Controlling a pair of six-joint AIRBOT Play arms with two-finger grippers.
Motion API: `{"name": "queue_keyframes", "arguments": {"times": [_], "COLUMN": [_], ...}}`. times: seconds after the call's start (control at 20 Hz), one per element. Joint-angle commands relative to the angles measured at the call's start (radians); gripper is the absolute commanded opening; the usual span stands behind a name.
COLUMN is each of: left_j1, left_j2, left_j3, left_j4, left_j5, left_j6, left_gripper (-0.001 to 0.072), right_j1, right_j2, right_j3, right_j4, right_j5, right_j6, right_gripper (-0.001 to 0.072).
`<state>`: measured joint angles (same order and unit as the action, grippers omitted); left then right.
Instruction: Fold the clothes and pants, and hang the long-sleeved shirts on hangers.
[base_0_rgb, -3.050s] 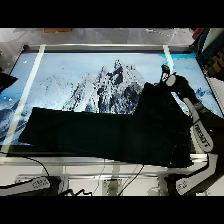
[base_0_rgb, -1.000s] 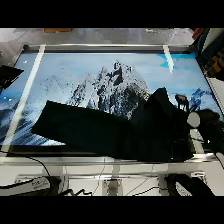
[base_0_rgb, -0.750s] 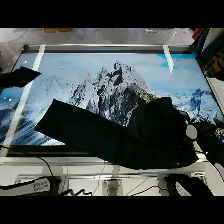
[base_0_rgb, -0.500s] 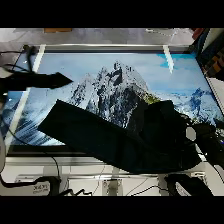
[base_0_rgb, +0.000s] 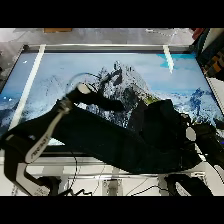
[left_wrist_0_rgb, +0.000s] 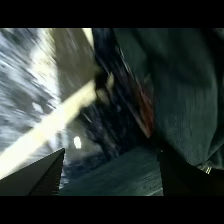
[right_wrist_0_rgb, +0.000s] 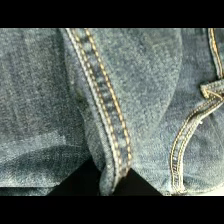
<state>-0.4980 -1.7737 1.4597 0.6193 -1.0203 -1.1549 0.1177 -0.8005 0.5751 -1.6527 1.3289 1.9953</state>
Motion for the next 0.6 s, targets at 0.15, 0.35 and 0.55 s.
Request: {"name": "queue_keyframes", "arguments": {"times": [0.15,0.35,0.55], "left_j1": [-0.132,-0.154,-0.187], "left_j2": [-0.138,-0.257,-0.406], "left_j3": [0.119,0.299,0.486], "left_j4": [-0.021,-0.013,-0.005], "left_j5": [0.107,0.127,0.128], "left_j6": [-0.061,-0.062,-0.061], "left_gripper": [0.0619,0.0619,0.0619], "right_j1": [0.001,0.001,0.001], "right_j2": [0.0,0.0,0.0], "right_j3": [0.0,0.0,0.0], "right_j4": [0.007,0.008,0.016], "right_j5": [-0.039,-0.039,-0.039], "right_j6": [0.001,0.0,0.001], "right_gripper": [0.0038,0.0038,0.0038]}}
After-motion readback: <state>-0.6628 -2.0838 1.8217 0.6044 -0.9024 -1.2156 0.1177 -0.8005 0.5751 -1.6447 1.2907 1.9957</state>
